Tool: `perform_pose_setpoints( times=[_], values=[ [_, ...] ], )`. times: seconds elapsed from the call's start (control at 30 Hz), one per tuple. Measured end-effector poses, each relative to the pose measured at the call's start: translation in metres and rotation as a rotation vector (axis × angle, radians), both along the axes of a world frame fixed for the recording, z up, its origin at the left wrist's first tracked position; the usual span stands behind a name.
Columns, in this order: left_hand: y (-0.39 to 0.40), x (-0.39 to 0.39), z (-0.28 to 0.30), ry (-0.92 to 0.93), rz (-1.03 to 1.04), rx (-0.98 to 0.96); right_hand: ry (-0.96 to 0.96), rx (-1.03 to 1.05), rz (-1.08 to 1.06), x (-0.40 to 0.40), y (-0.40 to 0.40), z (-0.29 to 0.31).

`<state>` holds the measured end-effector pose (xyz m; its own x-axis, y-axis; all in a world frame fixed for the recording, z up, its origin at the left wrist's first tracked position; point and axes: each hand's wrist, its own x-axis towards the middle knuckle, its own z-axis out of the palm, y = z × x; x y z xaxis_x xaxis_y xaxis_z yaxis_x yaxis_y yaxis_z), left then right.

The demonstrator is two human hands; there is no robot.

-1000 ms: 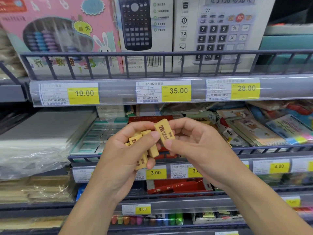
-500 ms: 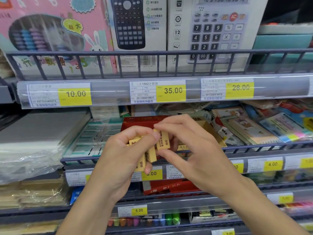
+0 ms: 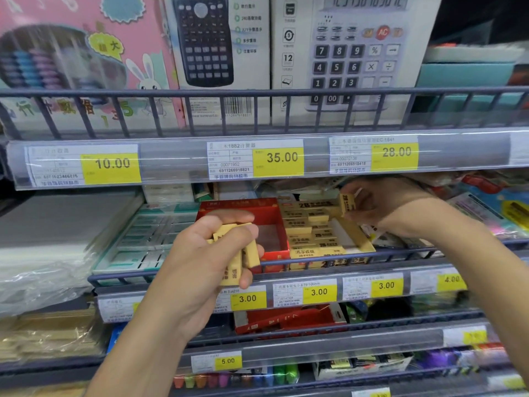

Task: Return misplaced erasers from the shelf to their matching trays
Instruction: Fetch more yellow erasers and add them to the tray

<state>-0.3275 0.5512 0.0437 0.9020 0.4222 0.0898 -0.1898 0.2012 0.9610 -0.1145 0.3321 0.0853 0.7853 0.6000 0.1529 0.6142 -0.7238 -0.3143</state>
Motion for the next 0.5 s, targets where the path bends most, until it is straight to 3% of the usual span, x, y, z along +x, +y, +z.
perform_pose_setpoints(
  times=[0.17, 0.5],
  values=[
    [-0.001, 0.001, 0.003, 0.0, 0.013, -0.015, -0.078, -0.217, 0.09, 0.015, 0.011, -0.009],
    [0.0, -0.001, 0.002, 0.0, 0.01, 0.001, -0.031, -0.19, 0.148, 0.034, 0.015, -0.028]
  ],
)
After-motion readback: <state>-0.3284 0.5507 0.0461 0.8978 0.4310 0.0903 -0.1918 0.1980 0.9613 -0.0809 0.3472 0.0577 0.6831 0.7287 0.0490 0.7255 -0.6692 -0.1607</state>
